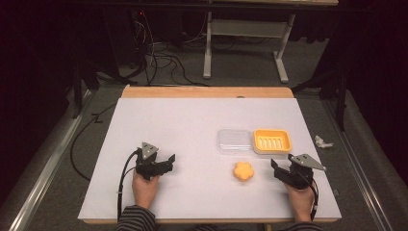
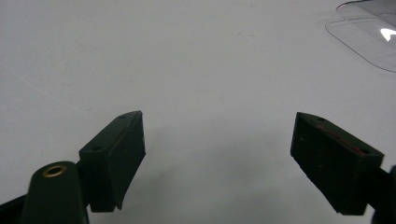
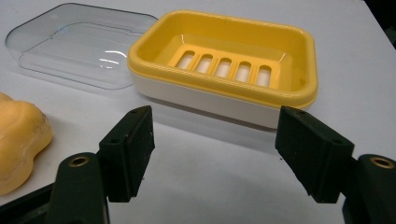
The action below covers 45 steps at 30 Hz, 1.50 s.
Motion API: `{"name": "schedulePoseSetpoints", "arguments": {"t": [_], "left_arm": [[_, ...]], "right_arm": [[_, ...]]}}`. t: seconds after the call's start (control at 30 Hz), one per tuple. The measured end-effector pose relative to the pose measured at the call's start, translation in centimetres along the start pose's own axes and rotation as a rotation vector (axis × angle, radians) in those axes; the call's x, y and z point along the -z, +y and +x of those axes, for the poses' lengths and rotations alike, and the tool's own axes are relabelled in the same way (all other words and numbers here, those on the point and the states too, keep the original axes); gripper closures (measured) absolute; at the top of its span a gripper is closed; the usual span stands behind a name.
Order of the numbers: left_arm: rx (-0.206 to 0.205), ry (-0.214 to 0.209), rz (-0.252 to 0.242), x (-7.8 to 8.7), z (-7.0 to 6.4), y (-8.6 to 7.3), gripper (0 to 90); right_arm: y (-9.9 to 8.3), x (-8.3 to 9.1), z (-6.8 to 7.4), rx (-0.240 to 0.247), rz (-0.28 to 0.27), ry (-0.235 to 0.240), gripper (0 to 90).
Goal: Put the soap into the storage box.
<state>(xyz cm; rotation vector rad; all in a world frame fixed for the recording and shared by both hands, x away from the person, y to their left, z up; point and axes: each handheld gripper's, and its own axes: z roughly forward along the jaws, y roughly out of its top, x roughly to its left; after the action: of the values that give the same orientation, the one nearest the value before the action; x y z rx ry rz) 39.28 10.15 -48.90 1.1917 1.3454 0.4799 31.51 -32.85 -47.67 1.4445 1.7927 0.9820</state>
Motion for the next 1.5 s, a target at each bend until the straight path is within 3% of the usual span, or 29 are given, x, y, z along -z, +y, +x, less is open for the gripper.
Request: {"name": "schedulePoseSetpoints", "arguments": {"t": [0.3,0.5,0.63,0.93,1.17,1.33,1.5], "left_arm": [[0.010,-0.005,-0.001,-0.02,0.01,0.02,18.4],[0.013,-0.002,0.003,-0.05,0.05,0.06,18.5],[0.017,-0.003,0.006,-0.09,0.11,0.09,18.7],[0.020,-0.006,0.007,-0.07,0.15,0.12,18.7],[0.019,-0.010,0.008,-0.04,0.14,0.12,18.6],[0.021,-0.009,0.008,-0.03,0.15,0.14,18.5],[0.019,-0.010,0.012,-0.01,0.16,0.15,18.5]], "right_arm": [[0.08,-0.22,0.20,0.017,0.022,-0.025,30.1],[0.11,-0.27,-0.07,-0.025,0.031,-0.050,29.3],[0.02,-0.06,-0.39,-0.057,0.008,-0.046,27.6],[0.07,-0.13,0.17,0.008,0.016,-0.032,24.6],[0.09,-0.20,0.14,0.007,0.021,-0.025,25.5],[0.19,-0.35,0.36,0.033,0.036,-0.031,26.4],[0.23,0.04,0.21,0.014,0.017,-0.044,27.6]]}}
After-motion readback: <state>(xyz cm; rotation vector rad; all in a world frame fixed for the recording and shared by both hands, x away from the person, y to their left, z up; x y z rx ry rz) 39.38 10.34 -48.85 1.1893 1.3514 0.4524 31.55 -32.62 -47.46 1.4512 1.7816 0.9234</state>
